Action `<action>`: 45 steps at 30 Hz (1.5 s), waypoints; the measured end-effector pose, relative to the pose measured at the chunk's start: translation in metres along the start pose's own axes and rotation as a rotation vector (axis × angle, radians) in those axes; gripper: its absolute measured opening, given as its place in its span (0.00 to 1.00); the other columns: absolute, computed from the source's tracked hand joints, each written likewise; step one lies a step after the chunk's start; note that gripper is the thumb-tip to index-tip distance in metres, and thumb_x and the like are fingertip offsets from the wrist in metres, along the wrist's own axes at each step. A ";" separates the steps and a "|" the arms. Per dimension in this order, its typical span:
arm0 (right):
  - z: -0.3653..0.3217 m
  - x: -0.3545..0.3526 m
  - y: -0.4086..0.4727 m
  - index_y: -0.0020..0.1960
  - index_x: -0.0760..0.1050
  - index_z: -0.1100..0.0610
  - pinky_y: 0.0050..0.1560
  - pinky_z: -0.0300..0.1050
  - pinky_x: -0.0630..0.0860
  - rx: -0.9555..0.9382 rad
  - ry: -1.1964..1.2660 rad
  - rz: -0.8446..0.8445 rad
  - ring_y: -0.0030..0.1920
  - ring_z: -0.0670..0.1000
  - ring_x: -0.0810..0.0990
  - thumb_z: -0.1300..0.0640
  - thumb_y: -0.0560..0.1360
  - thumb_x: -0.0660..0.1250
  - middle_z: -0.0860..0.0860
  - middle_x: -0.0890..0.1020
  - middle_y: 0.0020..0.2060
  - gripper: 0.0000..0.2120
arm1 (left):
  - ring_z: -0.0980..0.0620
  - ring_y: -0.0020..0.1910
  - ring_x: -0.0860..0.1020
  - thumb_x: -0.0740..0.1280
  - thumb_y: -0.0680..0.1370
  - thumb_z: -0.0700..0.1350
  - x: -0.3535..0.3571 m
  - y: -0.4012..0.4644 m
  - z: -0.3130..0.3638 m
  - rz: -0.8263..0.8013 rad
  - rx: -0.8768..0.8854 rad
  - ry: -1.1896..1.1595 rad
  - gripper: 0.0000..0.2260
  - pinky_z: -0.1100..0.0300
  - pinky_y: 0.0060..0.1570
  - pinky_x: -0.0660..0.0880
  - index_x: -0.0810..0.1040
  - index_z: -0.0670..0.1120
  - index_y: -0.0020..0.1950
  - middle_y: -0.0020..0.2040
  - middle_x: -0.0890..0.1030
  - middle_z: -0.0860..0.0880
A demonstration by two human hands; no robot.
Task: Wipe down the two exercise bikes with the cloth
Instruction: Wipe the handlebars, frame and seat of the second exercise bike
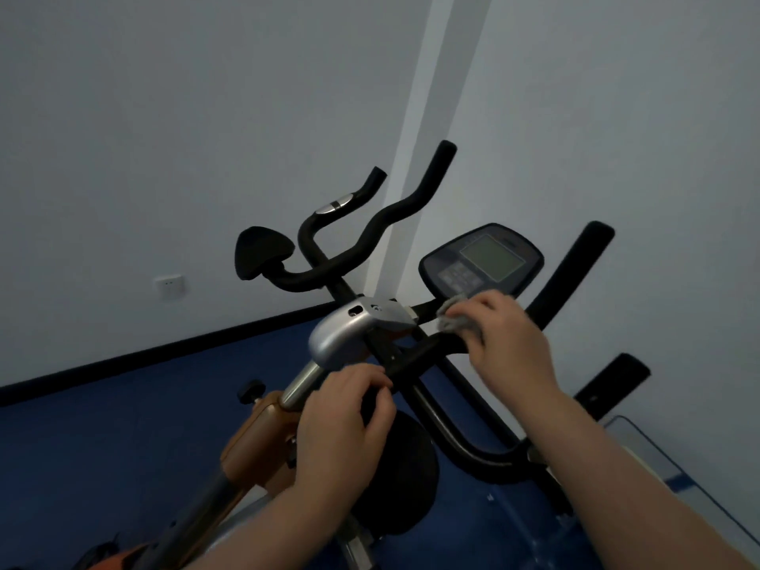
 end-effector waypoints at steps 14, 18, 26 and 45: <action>0.023 0.003 -0.028 0.58 0.81 0.49 0.46 0.26 0.64 0.334 0.314 0.122 0.50 0.44 0.72 0.57 0.76 0.70 0.46 0.73 0.49 0.11 | 0.62 0.55 0.71 0.57 0.80 0.57 0.037 0.031 0.012 -0.258 0.046 0.254 0.18 0.66 0.47 0.70 0.70 0.56 0.69 0.60 0.74 0.61; 0.064 -0.045 -0.012 0.57 0.81 0.51 0.48 0.40 0.71 0.411 0.189 0.256 0.51 0.49 0.73 0.56 0.76 0.69 0.46 0.72 0.49 0.10 | 0.67 0.56 0.67 0.58 0.79 0.57 0.038 0.030 0.009 -0.286 0.046 0.228 0.20 0.70 0.48 0.64 0.68 0.58 0.71 0.62 0.73 0.63; 0.033 -0.011 -0.036 0.55 0.81 0.48 0.43 0.25 0.66 0.361 0.244 0.166 0.45 0.39 0.73 0.56 0.76 0.69 0.42 0.72 0.48 0.09 | 0.69 0.58 0.64 0.62 0.77 0.58 0.039 0.032 0.012 -0.314 0.068 0.143 0.20 0.72 0.49 0.61 0.70 0.60 0.69 0.62 0.72 0.65; 0.083 -0.114 0.014 0.52 0.80 0.55 0.44 0.16 0.61 0.455 0.174 0.714 0.45 0.37 0.70 0.62 0.74 0.68 0.49 0.74 0.52 0.08 | 0.66 0.61 0.65 0.60 0.77 0.61 0.039 0.031 0.013 -0.326 0.098 0.170 0.22 0.71 0.50 0.62 0.68 0.59 0.70 0.64 0.71 0.64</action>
Point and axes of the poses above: each hand's wrist, its own y-axis towards the middle knuckle, its own x-axis out of the palm, z = x × y, the point moved 9 cm from there along y, towards the middle knuckle
